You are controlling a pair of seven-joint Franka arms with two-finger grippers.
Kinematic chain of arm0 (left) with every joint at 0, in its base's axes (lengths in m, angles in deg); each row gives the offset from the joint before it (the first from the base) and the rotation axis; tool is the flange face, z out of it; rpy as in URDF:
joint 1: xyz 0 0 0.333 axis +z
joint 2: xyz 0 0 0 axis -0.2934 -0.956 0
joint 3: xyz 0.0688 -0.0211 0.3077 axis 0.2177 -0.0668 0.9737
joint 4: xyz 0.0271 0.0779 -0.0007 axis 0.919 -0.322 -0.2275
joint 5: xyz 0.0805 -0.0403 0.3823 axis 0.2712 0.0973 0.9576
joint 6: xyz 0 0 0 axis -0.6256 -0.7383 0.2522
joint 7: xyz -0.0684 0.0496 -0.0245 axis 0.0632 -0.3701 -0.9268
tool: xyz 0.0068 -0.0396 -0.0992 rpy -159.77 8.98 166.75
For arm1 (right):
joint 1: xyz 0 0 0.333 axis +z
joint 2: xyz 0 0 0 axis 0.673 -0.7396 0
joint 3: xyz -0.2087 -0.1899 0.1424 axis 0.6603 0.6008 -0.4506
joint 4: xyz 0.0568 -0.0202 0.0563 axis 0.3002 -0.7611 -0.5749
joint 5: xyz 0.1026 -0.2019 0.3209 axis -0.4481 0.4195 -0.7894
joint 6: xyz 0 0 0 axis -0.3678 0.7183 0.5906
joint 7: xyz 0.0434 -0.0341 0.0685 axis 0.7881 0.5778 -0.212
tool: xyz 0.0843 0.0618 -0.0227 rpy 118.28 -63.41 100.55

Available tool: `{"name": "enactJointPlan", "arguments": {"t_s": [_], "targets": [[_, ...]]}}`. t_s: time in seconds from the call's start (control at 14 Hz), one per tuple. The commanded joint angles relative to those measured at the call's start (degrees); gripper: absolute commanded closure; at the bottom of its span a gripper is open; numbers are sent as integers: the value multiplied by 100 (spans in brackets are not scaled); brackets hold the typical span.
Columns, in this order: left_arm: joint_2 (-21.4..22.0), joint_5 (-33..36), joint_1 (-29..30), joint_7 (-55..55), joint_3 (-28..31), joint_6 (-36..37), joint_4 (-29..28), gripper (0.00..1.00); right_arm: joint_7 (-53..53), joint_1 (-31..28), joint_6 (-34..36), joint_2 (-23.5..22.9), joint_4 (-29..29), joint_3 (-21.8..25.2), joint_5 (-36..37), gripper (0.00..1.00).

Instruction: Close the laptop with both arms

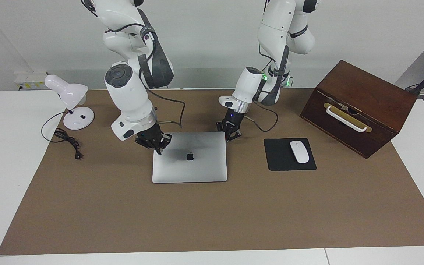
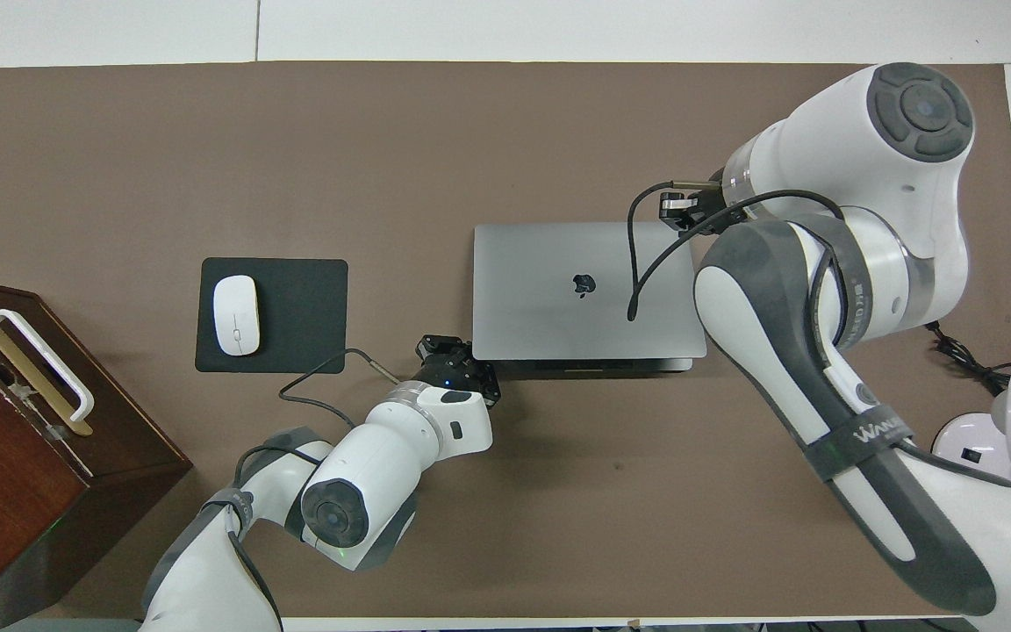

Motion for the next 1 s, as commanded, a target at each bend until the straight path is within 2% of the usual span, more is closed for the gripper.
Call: {"name": "enactJointPlan", "arguments": {"t_s": [0.0, 0.07, 0.14, 0.21, 0.36, 0.43, 0.93], "targets": [[-213, -79, -62, 37, 101, 201, -438, 100, -447, -226, 62, 176, -13, -44, 67, 71], [-204, -79, -61, 28, 101, 201, -438, 100, -465, -244, 70, 211, -13, -44, 67, 61], [-204, -79, -61, 20, 101, 201, -430, 100, -456, -253, 70, 255, -21, -44, 76, 44], [-204, -79, -61, 11, 92, 201, -421, 100, -465, -253, 79, 264, -21, -44, 76, 36], [-213, -79, -61, 11, 92, 219, -395, 100, -465, -253, 79, 343, -21, -36, 93, 8], [-213, -79, -61, 11, 92, 219, -394, 100, -474, -253, 79, 361, -13, -44, 198, 0], [-56, -79, 123, -77, 92, 271, -403, 100, -465, -297, 263, 607, -21, -44, 541, 0]]}}
